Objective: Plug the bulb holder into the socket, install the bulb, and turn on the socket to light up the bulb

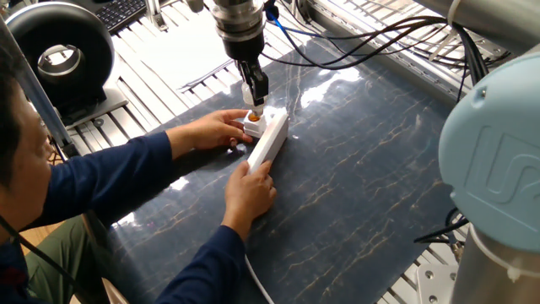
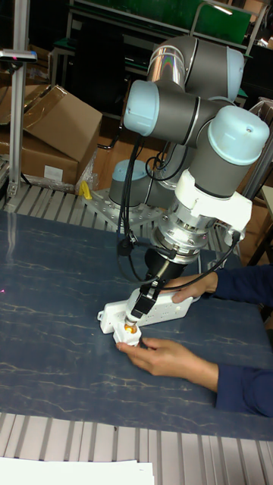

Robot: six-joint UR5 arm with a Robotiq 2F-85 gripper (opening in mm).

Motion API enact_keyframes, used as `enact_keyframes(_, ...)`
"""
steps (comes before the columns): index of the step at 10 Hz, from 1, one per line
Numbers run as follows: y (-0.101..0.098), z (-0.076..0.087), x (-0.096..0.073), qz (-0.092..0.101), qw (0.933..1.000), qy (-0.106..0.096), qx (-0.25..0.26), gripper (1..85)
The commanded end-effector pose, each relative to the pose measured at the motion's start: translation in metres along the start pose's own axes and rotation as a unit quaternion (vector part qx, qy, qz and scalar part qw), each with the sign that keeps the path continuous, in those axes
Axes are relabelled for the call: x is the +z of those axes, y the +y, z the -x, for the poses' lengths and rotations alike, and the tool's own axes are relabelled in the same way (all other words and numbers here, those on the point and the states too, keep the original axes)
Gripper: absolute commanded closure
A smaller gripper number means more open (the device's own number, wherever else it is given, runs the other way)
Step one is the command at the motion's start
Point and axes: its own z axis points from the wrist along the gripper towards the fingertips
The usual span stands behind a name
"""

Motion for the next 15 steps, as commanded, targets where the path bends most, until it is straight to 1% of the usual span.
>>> enact_keyframes(1,0.004,0.003,-0.001,0.004,1.0000,-0.006,-0.003,84.3)
enact_keyframes(3,0.004,0.004,-0.001,0.004,1.0000,-0.008,-0.002,84.3)
enact_keyframes(5,0.008,0.008,-0.001,0.010,0.9997,-0.015,-0.017,84.3)
enact_keyframes(6,0.009,0.012,-0.001,0.011,0.9990,-0.024,-0.037,84.3)
enact_keyframes(7,0.009,0.019,-0.002,0.009,0.9973,-0.037,-0.063,84.3)
enact_keyframes(8,0.007,0.024,-0.002,0.001,0.9947,-0.046,-0.092,84.3)
enact_keyframes(9,0.004,0.024,-0.002,-0.005,0.9917,-0.046,-0.120,84.3)
enact_keyframes(11,-0.001,0.020,-0.002,-0.015,0.9876,-0.039,-0.151,84.3)
enact_keyframes(13,0.000,0.017,-0.003,-0.014,0.9842,-0.034,-0.173,84.3)
enact_keyframes(15,0.004,0.014,-0.004,-0.011,0.9789,-0.031,-0.202,84.3)
